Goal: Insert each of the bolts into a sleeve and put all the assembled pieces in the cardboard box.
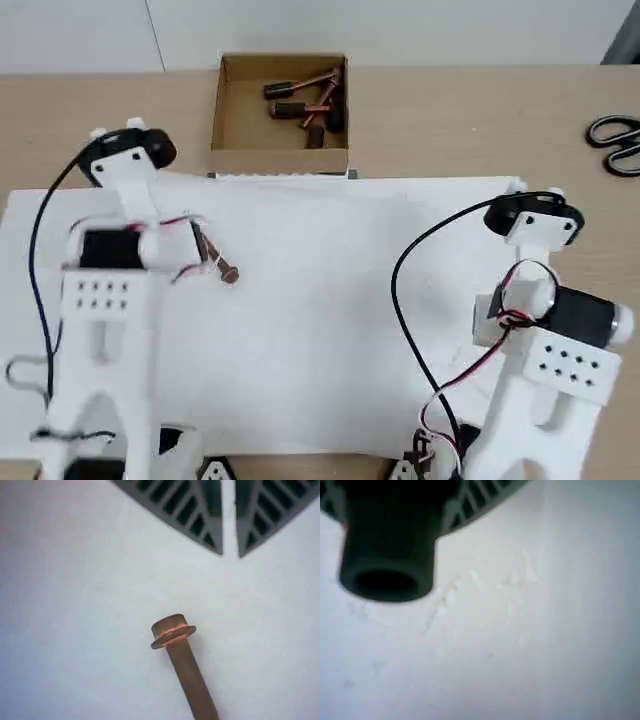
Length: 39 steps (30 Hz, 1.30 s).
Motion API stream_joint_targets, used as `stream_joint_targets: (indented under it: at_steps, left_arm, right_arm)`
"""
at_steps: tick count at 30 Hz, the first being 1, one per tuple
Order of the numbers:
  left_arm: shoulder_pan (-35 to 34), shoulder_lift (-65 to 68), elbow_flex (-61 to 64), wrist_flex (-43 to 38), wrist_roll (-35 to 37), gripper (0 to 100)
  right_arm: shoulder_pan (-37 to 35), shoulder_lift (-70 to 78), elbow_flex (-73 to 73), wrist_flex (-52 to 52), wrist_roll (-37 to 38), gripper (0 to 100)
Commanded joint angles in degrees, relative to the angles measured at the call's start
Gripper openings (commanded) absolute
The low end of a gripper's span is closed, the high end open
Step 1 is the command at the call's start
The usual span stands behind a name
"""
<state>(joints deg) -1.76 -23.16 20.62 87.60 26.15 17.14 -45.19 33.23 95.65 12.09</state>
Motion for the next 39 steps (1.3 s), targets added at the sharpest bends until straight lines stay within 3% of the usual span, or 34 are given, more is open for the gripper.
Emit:
stream_joint_targets:
  at_steps: [1, 6, 15, 20, 39]
  left_arm:
    - [-0.1, 12.0, -10.4, 4.8, 4.7, 1]
    - [-0.1, 25.6, -22.7, 9.8, 7.2, 1]
    - [0.2, 40.2, -34.9, 10.3, 7.9, 5]
    - [0.2, 43.8, -36.1, 10.3, 9.5, 17]
    - [0.4, 51.0, -36.0, 9.4, 9.6, 18]
  right_arm:
    - [0.7, -1.3, -0.4, -0.7, 0.2, 0.3]
    - [0.7, -1.3, -0.4, -0.7, 0.2, 0.3]
    - [0.7, -1.3, -0.4, -0.7, 0.2, 0.3]
    - [0.7, -1.3, -0.4, -0.7, 0.2, 0.3]
    - [0.7, -1.2, -0.4, -0.7, 0.2, 0.3]
